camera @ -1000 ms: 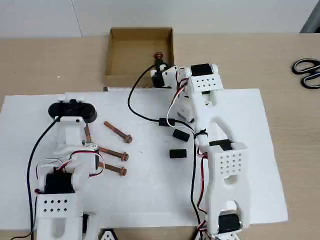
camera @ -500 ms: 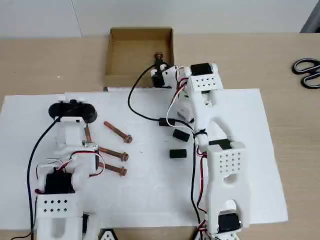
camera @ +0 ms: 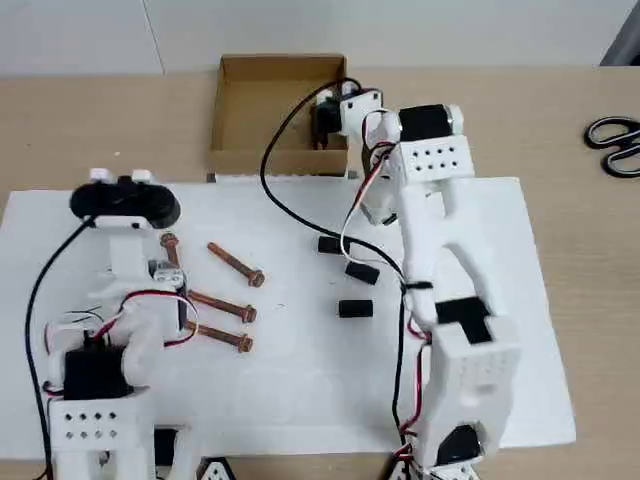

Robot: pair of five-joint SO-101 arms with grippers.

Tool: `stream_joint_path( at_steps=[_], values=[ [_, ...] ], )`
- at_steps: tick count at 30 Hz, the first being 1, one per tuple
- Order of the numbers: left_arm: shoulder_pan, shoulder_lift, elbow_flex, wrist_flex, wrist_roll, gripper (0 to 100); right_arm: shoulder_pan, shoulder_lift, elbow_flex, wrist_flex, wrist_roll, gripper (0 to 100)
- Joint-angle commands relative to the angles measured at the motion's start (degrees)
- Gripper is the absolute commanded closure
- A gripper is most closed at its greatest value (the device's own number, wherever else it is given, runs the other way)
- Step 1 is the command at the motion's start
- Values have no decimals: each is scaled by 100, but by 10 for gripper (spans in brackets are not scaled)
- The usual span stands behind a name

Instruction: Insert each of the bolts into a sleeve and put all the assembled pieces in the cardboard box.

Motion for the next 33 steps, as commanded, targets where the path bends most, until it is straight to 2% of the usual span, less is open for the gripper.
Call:
stream_joint_path(
  at_steps=[1,9,17,27,33],
  values=[
    [-18,475,-716,316,-9,994,92,-945,378,101,-308,995],
    [-26,2365,-2264,1029,141,994,75,-2352,2127,110,-1002,995],
    [-26,3868,-2958,1108,185,994,119,-3873,3938,48,-1134,995],
    [-35,4976,-3178,1064,220,994,1147,-4629,5415,-470,-1081,995],
    [-299,5653,-3600,1064,229,994,1270,-4848,5662,-470,-1081,995]
  ],
)
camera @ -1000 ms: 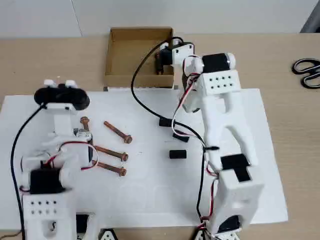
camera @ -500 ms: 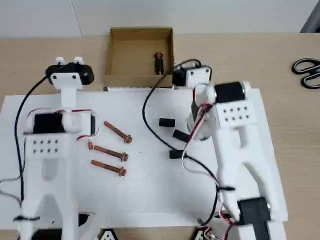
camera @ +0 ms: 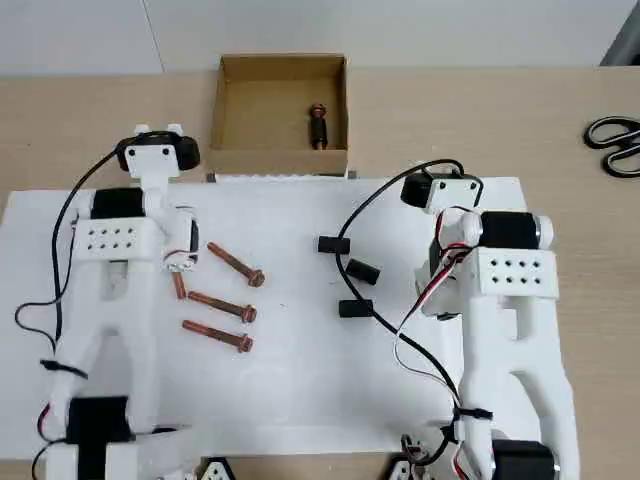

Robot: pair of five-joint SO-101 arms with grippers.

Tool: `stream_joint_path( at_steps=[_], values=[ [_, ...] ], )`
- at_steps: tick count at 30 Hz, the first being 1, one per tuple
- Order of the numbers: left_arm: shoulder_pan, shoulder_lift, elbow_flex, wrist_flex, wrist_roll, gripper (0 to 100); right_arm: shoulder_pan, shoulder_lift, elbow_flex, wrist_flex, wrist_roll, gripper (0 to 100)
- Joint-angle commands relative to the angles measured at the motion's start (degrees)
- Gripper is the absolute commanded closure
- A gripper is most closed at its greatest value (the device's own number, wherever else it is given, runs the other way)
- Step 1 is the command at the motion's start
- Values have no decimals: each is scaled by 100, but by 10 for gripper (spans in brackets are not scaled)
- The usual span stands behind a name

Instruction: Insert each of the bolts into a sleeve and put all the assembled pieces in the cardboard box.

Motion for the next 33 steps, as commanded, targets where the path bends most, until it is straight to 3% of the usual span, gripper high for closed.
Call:
stream_joint_path(
  at_steps=[1,8,33],
  values=[
    [-255,316,-462,0,35,993,92,-286,18,-101,-18,995],
    [-563,958,-787,9,-44,979,92,-312,18,-101,-18,995],
    [-580,1029,-831,-387,-53,895,92,-268,35,-101,-18,995]
  ],
)
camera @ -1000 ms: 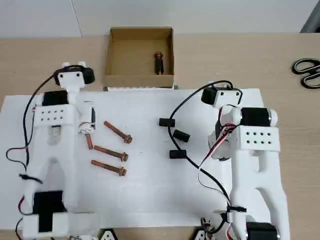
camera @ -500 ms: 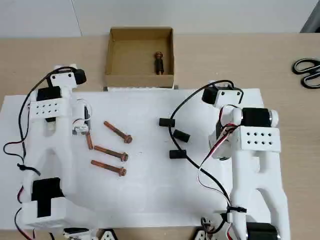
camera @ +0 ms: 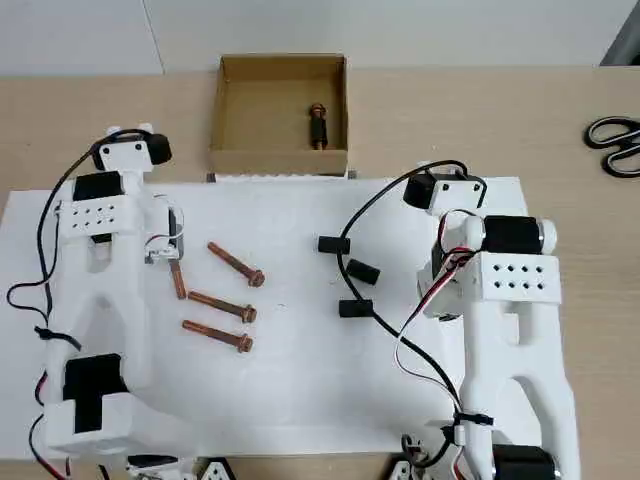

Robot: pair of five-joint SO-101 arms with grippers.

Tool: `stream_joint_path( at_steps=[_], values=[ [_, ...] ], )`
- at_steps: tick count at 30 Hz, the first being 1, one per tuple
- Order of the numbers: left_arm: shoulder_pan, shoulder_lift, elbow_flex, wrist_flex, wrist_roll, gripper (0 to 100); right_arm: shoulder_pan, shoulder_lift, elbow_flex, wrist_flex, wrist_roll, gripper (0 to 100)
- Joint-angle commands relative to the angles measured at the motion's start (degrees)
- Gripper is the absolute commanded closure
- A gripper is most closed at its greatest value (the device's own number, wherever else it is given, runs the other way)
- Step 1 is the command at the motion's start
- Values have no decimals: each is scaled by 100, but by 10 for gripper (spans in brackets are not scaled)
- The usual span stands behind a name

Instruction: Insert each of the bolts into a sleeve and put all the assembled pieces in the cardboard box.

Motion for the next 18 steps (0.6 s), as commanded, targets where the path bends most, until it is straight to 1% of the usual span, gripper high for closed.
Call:
stream_joint_path(
  at_steps=[1,10,18],
  values=[
    [-26,-18,-198,-237,-26,894,40,-171,-18,-66,-18,995],
    [-9,484,-224,-501,-26,893,40,-171,-18,-66,-18,995],
    [-9,589,-224,-835,-26,894,40,-171,-18,-66,-18,995]
  ],
)
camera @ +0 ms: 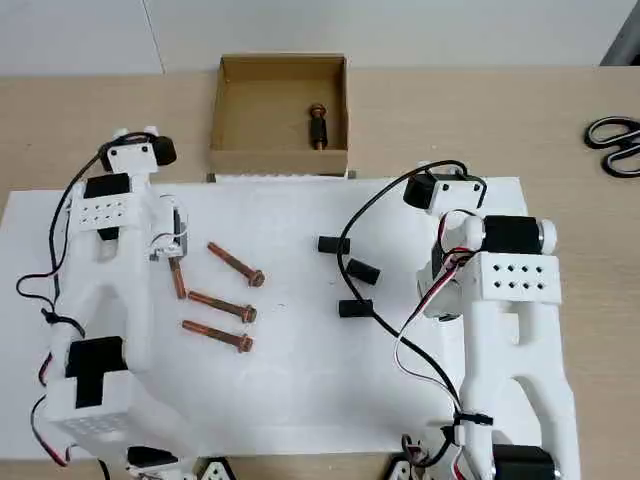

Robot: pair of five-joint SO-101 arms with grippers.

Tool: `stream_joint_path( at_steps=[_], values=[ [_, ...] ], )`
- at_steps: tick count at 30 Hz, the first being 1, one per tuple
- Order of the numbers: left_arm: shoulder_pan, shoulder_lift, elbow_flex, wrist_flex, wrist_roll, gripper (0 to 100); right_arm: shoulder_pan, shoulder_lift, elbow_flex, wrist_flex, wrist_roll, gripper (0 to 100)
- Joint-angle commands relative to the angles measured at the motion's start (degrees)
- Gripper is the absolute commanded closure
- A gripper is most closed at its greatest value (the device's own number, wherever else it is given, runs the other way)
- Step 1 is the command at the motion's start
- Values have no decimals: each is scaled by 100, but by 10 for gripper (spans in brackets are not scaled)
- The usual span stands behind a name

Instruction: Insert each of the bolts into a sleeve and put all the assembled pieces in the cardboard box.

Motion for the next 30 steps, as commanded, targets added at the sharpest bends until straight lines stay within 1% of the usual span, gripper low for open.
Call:
stream_joint_path(
  at_steps=[1,9,30],
  values=[
    [-9,-9,-224,-220,-26,894,40,-171,-18,-66,-18,995],
    [0,-9,-198,-448,-26,895,31,-171,-18,-57,-18,995],
    [0,0,-198,-448,-26,895,13,-163,-18,-66,-18,995]
  ],
)
